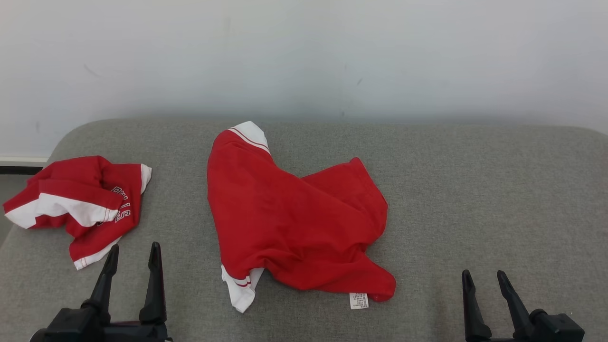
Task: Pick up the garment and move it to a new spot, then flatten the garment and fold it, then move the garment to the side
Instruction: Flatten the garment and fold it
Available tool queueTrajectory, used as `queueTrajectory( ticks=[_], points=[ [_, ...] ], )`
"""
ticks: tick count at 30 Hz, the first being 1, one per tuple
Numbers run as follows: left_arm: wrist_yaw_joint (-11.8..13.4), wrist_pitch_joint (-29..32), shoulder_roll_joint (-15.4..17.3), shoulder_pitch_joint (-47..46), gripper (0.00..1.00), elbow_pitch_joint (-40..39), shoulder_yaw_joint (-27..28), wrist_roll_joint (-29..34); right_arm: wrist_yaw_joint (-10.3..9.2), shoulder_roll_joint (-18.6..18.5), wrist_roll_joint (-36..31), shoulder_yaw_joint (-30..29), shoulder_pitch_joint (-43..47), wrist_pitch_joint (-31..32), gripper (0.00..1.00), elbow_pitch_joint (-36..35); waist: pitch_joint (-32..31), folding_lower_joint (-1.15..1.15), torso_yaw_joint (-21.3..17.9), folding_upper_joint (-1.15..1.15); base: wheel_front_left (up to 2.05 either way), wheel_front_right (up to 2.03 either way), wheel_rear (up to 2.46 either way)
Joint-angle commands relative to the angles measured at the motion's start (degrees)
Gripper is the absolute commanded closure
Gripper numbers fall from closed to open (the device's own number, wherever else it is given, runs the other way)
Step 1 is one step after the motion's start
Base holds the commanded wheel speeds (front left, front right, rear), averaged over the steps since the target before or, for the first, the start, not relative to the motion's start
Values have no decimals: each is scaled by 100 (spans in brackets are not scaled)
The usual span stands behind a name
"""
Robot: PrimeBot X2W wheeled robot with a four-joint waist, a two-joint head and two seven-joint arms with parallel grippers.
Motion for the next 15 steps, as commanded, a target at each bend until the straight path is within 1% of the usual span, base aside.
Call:
queueTrajectory(
  ticks=[1, 6, 8, 15],
  points=[
    [-69, -18, -88, 102, 0, -12, 98, 67, -13, -2, -25, -10, 31, 29, 0, -18, 3, 1, 15, 0, 0, 0, 0],
    [-312, -18, -323, 281, 0, 91, 357, 230, -13, -2, -24, 33, 5, 45, 0, -1, 12, 1, 23, 0, 0, 0, 0],
    [-457, -18, -409, 378, 0, 196, 453, 352, -13, -2, -7, 75, -1, 63, 0, 24, 17, 1, 11, 0, 0, 0, 0],
    [-654, -18, -620, 520, 0, 356, 647, 662, -13, -2, 2, 122, -11, 77, 0, 64, 39, 1, 21, 0, 0, 0, 0]
  ],
)
